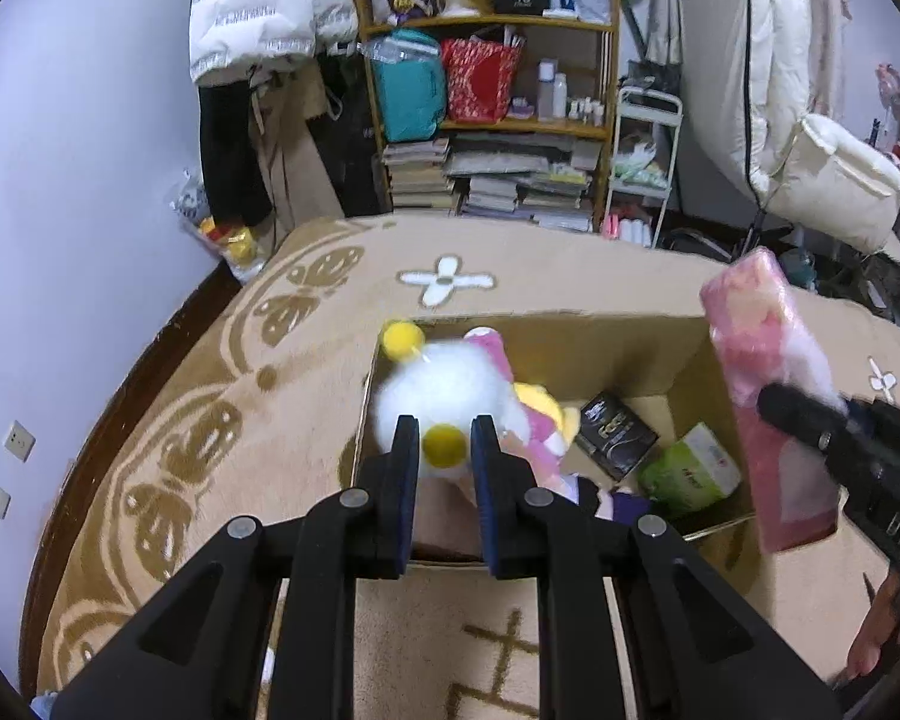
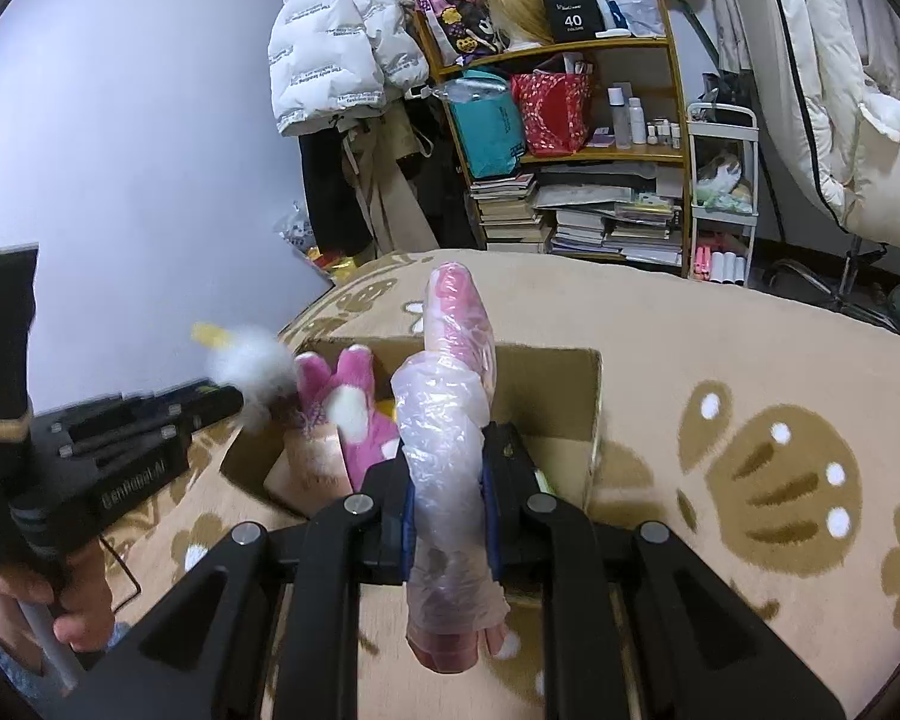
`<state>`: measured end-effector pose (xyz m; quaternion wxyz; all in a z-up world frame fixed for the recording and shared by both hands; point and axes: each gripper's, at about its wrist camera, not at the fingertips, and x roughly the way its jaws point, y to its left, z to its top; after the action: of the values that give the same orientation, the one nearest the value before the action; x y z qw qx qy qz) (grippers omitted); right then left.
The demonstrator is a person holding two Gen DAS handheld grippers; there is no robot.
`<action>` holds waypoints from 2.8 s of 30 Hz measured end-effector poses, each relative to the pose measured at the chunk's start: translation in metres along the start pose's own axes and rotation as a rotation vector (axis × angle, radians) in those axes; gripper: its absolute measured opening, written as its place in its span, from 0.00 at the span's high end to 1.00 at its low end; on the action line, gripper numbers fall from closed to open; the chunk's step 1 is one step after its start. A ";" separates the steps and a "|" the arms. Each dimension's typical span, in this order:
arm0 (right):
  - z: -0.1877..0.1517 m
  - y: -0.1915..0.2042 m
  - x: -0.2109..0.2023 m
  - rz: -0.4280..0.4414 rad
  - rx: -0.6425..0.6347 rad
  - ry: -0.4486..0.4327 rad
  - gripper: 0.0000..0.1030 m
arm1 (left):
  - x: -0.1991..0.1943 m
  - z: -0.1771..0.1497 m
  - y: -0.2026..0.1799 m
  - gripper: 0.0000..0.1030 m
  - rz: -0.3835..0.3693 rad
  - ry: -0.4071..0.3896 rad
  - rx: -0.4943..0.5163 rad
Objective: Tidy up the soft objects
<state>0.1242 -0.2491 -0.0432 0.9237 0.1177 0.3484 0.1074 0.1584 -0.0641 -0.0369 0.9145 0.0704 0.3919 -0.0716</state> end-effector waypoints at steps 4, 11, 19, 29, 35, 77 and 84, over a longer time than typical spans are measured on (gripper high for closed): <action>0.004 -0.005 0.021 0.002 0.015 0.059 0.80 | 0.015 -0.004 0.004 0.84 -0.007 0.039 -0.021; -0.001 -0.012 0.033 -0.008 0.052 0.125 0.69 | 0.024 -0.012 0.006 0.74 0.010 0.084 -0.018; 0.003 -0.009 0.006 0.003 0.069 0.086 0.29 | -0.004 -0.012 0.018 0.44 0.021 0.045 -0.039; 0.003 0.008 -0.049 -0.038 0.042 -0.013 0.00 | -0.070 -0.011 0.022 0.02 0.062 -0.049 0.002; -0.001 0.017 -0.086 -0.030 0.028 -0.069 0.00 | -0.112 -0.022 0.027 0.00 0.087 -0.112 0.011; -0.074 0.015 -0.141 -0.120 -0.033 -0.228 0.00 | -0.167 -0.082 0.026 0.00 0.110 -0.300 0.007; -0.075 0.012 -0.139 -0.122 -0.027 -0.214 0.00 | -0.162 -0.082 0.024 0.00 0.116 -0.290 0.019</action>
<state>-0.0297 -0.2657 -0.0087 0.9619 0.0947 0.2529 0.0427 -0.0058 -0.0133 0.0272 0.9634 0.0904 0.2505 -0.0316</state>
